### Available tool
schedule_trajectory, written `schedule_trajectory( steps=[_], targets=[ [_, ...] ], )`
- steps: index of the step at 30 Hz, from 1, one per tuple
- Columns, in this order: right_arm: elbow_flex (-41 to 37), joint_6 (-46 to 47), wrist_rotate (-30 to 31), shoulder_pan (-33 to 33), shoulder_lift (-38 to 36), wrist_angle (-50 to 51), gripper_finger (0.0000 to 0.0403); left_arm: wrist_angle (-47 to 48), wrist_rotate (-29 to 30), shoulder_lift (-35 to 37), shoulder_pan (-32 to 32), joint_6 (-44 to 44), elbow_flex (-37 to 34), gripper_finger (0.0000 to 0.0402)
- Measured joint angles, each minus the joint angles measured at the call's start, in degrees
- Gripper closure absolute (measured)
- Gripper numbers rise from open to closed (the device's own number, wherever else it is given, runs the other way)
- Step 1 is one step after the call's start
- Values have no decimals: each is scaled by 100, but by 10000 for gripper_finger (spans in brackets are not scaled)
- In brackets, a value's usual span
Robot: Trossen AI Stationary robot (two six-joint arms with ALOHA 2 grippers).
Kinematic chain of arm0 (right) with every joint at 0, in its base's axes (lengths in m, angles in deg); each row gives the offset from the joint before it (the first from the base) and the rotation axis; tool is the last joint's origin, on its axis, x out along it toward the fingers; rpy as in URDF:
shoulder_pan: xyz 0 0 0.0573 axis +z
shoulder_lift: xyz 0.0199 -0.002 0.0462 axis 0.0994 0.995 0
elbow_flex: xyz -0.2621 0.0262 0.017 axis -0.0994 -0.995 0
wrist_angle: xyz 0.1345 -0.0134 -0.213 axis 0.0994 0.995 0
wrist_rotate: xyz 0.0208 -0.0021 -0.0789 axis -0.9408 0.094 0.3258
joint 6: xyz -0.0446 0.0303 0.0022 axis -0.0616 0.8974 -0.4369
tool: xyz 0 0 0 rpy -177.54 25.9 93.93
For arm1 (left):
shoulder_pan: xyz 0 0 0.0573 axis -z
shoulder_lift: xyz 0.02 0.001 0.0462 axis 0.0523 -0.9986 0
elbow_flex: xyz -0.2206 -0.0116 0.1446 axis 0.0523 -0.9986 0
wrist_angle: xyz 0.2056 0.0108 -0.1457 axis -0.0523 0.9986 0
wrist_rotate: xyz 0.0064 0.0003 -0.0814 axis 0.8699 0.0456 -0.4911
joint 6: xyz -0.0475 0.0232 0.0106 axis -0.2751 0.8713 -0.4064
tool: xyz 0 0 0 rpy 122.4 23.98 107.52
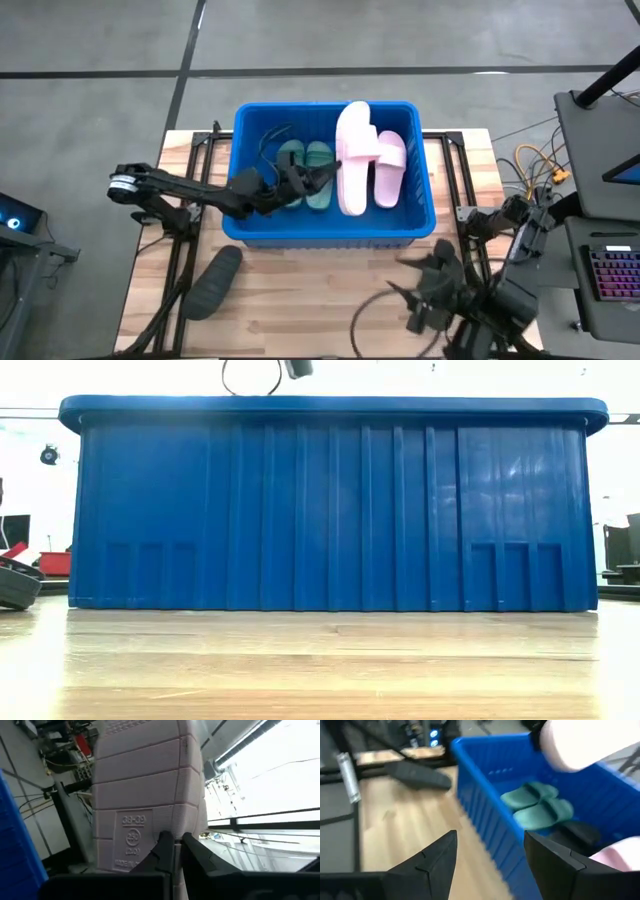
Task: Pick and place slides into bin
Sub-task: Put the pink slide into the bin
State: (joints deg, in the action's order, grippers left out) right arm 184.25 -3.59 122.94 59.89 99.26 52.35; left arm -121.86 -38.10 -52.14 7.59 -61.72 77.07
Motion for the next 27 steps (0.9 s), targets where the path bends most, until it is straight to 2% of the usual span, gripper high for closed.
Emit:
schedule_trajectory(
  steps=[3,6,11,16,23,27],
  targets=[
    [0,-174,160,-316,-138,2,184,151,-137,33,-255,-232,-12,401],
    [0,-277,167,-686,-313,2,184,214,-701,33,-703,-618,11,401],
    [0,-489,47,-1278,-598,2,184,929,-1344,33,-1341,-1268,89,401],
    [2,-671,-86,-1724,-807,2,184,837,-1836,7,-1879,-1723,89,401],
    [4,-674,-87,-2219,-882,2,184,1017,-2182,0,-2352,-1708,87,401],
    [4,-666,-91,-2440,-878,0,184,1299,-2249,-95,-2382,-1873,60,401]
  ],
)
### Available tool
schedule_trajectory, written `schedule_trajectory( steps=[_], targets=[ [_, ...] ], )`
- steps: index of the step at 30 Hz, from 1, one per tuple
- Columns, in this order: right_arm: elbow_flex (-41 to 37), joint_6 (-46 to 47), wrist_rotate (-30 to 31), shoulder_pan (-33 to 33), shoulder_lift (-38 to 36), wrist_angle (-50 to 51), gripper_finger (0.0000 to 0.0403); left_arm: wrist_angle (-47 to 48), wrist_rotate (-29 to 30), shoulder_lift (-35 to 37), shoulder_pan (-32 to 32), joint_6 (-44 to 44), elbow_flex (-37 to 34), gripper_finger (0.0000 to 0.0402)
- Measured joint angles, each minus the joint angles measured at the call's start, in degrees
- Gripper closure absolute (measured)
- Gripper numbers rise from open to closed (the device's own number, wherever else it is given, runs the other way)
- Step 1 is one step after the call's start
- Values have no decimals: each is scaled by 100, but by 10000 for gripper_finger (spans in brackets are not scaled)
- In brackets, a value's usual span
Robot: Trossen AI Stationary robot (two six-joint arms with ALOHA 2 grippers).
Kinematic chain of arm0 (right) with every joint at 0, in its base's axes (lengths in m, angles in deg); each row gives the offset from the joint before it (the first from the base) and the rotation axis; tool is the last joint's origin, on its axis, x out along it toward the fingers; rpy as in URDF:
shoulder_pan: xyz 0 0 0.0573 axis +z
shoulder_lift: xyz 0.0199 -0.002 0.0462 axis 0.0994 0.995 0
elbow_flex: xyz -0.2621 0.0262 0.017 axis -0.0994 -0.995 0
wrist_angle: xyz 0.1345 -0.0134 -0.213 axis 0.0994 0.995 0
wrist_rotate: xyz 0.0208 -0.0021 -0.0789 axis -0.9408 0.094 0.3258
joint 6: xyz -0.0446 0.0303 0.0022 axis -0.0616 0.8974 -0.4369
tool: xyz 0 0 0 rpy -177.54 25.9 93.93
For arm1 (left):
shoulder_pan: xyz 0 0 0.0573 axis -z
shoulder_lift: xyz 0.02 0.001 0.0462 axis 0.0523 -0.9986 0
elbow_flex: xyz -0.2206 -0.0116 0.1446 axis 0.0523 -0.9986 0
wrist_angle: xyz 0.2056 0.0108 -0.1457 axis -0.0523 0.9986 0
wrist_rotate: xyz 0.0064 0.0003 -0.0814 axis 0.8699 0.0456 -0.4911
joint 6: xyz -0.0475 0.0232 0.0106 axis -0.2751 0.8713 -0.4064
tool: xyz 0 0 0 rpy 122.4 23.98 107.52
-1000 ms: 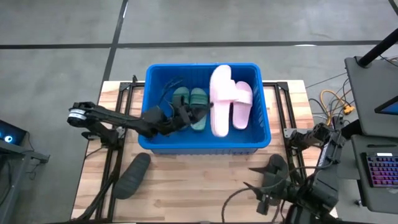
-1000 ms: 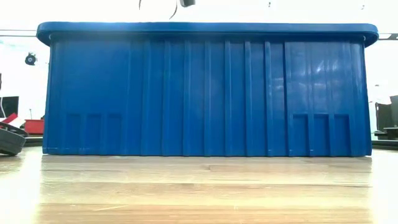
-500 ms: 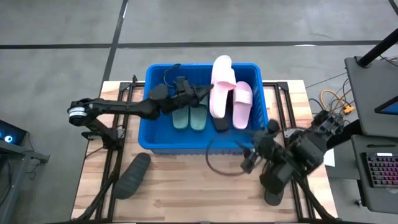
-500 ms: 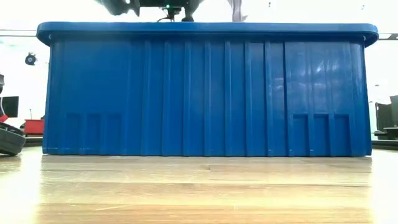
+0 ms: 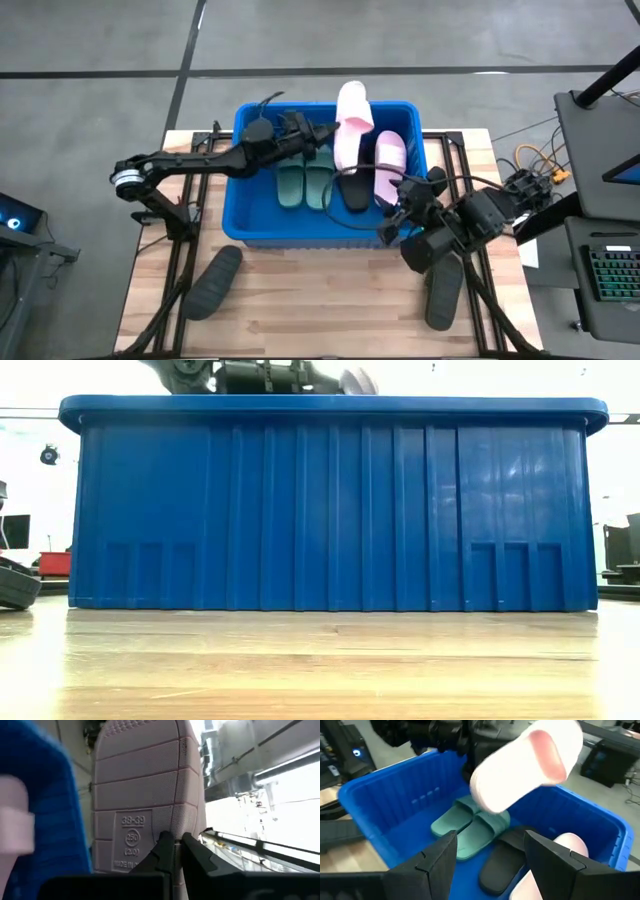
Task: Pick and place slides into bin
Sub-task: Put the pink slide into the bin
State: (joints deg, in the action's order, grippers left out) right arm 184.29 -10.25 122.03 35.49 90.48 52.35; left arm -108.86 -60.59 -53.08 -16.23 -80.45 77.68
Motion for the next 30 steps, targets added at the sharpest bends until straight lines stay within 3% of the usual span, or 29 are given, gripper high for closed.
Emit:
schedule_trajectory(
  steps=[5,12,20,30],
  targets=[
    [0,-103,-4,-199,11,-9,184,109,-154,-199,55,-157,2,401],
    [-2,-561,-13,-334,11,-11,184,1029,219,-269,52,93,2,401],
    [-2,-1008,-9,-396,11,-13,184,1057,706,-276,129,14,2,401],
    [-13,-1068,-4,-396,11,-28,184,614,1072,-1264,506,-765,191,401]
  ],
)
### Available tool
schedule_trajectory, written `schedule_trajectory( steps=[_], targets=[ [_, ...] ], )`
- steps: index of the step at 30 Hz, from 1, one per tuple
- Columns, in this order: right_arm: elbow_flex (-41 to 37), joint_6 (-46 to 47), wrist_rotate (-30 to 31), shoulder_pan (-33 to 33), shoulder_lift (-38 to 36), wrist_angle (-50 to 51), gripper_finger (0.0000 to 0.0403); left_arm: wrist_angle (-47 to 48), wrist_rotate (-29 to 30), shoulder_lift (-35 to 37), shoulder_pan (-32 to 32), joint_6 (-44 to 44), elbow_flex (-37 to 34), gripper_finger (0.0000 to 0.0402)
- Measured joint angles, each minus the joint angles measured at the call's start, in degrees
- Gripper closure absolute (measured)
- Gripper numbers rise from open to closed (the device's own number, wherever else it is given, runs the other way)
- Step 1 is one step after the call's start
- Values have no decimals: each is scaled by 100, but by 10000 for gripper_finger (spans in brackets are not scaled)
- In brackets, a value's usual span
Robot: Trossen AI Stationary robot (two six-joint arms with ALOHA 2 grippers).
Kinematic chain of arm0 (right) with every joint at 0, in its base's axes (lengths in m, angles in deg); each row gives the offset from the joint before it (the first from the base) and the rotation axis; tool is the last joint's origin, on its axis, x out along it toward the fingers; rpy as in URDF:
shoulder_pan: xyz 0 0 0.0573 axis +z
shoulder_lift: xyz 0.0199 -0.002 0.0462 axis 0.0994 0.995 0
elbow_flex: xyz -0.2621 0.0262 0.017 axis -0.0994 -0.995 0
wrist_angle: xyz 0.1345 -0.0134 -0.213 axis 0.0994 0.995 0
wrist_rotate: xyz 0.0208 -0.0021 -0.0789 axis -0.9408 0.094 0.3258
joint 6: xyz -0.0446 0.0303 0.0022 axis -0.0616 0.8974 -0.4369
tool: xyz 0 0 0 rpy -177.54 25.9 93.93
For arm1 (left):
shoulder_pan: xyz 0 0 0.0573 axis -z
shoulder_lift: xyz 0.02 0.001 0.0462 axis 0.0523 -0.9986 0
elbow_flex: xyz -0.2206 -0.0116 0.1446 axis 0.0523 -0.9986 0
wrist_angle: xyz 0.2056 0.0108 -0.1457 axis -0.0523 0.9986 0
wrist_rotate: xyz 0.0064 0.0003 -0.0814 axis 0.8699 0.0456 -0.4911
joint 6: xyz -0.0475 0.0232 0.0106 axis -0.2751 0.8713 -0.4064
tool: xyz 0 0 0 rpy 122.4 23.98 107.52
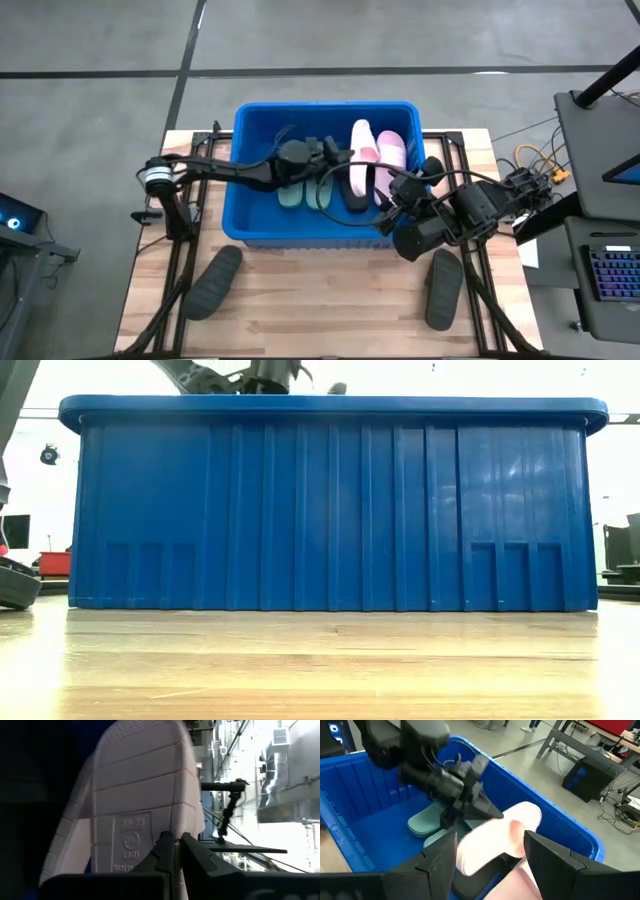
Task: Pick and place slides into bin
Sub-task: Put the pink slide into the bin
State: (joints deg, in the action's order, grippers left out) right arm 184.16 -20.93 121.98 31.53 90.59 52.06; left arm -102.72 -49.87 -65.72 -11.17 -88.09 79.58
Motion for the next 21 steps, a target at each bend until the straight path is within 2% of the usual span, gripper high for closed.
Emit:
schedule_trajectory(
  steps=[8,21],
  targets=[
    [2,78,-258,2,0,-22,184,-622,11,-654,1,7,267,401],
    [0,329,-435,2,0,-57,184,-1242,164,-1087,-30,255,264,401]
  ],
)
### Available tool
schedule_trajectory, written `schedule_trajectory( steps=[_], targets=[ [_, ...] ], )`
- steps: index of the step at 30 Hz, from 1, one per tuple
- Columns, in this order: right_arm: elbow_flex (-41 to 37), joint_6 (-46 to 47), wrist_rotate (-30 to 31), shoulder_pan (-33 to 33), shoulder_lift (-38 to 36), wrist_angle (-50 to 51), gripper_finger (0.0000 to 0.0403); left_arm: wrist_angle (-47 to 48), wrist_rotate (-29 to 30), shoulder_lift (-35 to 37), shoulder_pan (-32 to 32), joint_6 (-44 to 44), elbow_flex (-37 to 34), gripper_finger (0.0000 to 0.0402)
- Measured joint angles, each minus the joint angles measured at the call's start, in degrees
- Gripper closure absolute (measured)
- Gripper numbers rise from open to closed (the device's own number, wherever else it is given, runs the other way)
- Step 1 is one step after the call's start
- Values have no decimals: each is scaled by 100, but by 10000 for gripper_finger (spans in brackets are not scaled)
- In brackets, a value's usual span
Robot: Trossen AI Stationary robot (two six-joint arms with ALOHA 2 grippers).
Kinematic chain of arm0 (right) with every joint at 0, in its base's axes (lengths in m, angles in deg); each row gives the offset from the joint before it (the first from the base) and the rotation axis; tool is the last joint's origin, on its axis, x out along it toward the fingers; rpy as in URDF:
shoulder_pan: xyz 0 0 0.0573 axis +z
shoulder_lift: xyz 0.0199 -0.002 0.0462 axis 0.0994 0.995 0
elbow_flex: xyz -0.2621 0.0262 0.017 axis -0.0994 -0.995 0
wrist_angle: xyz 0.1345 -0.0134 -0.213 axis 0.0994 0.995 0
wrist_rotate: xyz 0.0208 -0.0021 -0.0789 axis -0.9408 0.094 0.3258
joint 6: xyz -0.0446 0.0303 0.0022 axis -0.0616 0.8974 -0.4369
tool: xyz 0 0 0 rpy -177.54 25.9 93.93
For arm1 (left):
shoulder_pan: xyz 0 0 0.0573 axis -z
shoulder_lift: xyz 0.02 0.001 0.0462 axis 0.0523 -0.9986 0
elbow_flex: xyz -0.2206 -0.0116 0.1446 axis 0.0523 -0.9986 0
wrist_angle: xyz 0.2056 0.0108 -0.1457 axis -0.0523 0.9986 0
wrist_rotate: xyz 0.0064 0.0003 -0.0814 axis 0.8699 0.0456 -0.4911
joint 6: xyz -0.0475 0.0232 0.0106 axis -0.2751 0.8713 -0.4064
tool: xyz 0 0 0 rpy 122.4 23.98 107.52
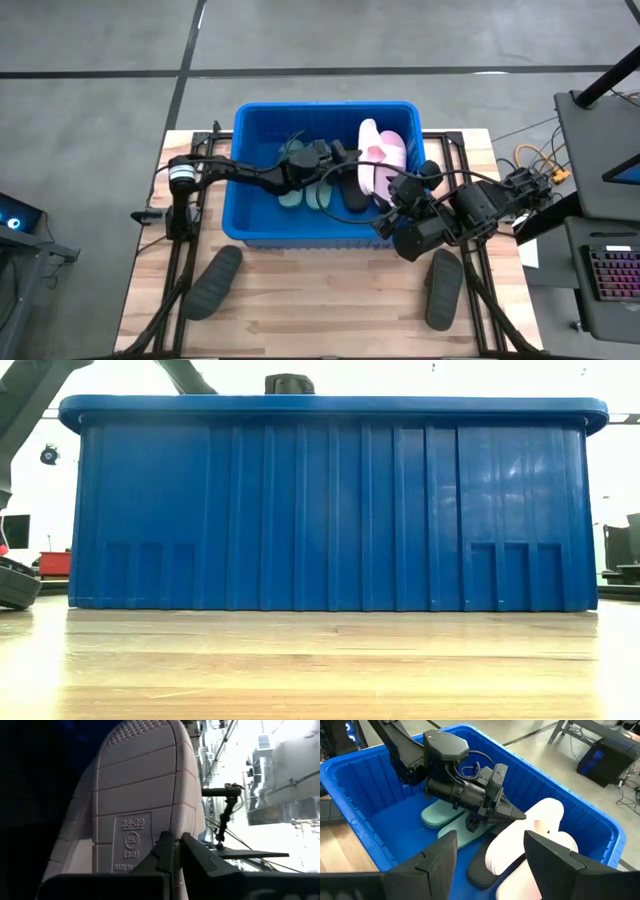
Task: Pick and place slides into bin
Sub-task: Put the pink slide into the bin
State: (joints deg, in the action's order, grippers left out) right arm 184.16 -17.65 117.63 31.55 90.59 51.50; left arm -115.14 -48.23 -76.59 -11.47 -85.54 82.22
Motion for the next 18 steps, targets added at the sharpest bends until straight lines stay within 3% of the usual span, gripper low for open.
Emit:
schedule_trajectory(
  steps=[18],
  targets=[
    [0,-2,-10,0,0,-6,184,953,60,-31,-26,348,-9,402]
  ],
)
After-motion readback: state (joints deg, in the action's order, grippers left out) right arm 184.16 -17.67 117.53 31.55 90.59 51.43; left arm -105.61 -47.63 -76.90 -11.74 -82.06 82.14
